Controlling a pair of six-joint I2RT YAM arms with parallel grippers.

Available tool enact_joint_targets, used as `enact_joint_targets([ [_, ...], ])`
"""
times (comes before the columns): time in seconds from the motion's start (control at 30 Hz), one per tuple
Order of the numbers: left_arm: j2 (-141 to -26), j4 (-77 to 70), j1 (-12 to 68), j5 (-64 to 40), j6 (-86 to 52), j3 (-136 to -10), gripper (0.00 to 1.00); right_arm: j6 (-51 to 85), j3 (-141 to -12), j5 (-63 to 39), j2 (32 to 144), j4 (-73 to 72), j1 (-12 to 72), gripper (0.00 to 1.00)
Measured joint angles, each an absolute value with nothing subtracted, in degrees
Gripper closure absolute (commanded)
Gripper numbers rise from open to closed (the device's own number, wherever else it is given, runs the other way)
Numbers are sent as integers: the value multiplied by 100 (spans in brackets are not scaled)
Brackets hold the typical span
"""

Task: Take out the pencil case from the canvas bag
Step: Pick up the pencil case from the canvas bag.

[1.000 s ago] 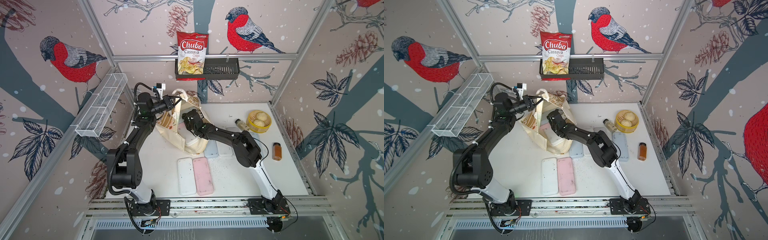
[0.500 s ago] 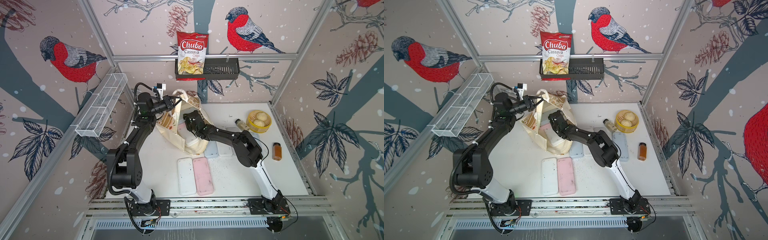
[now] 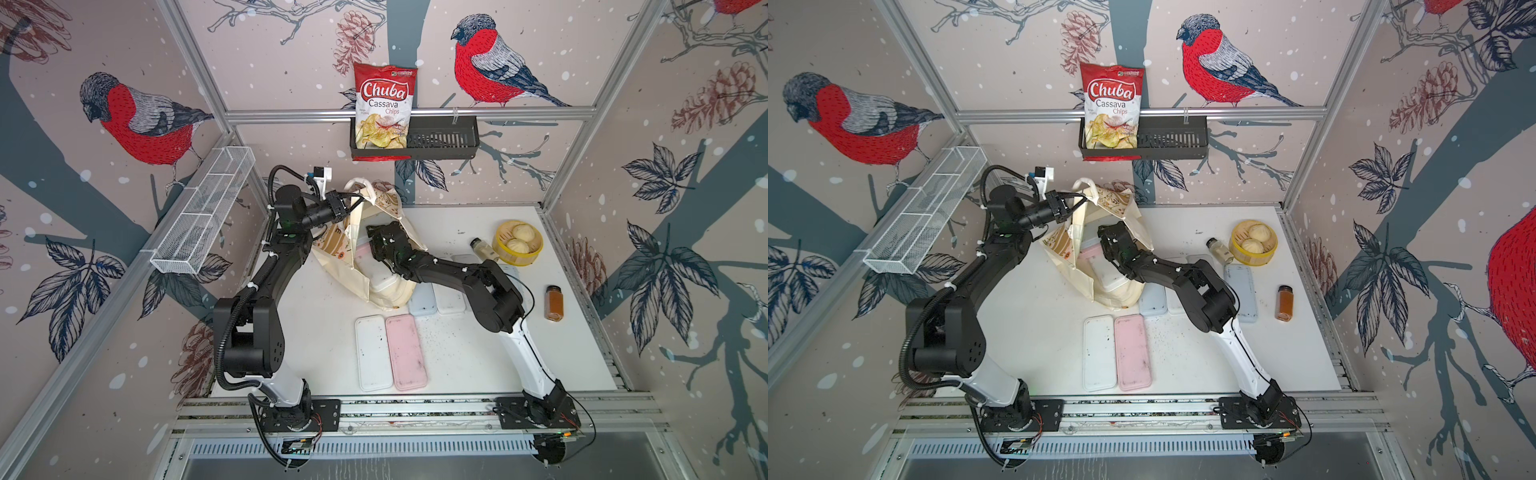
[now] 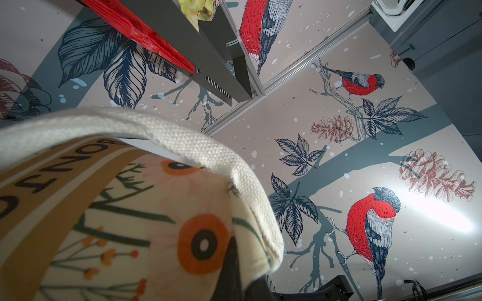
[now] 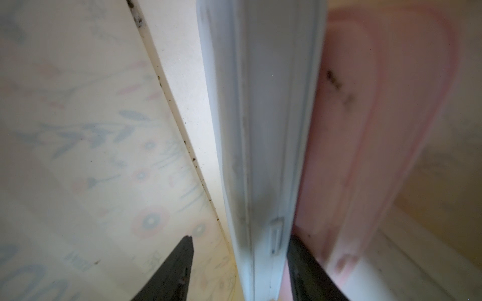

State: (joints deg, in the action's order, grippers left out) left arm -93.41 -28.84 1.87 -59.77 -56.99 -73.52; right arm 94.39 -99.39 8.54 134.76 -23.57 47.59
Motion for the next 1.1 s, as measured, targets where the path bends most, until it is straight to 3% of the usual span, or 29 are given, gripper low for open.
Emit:
enact_joint_targets([
  [0.27,-9347,-2884,191,-5992,-5701,-7352,100,9424,-9671,840,13566,-3258,4762,41],
  [1.1,-9356,-2891,266,-5988,-5701,-7347,100,9465,-9821,1007,13743,-3245,4744,48],
])
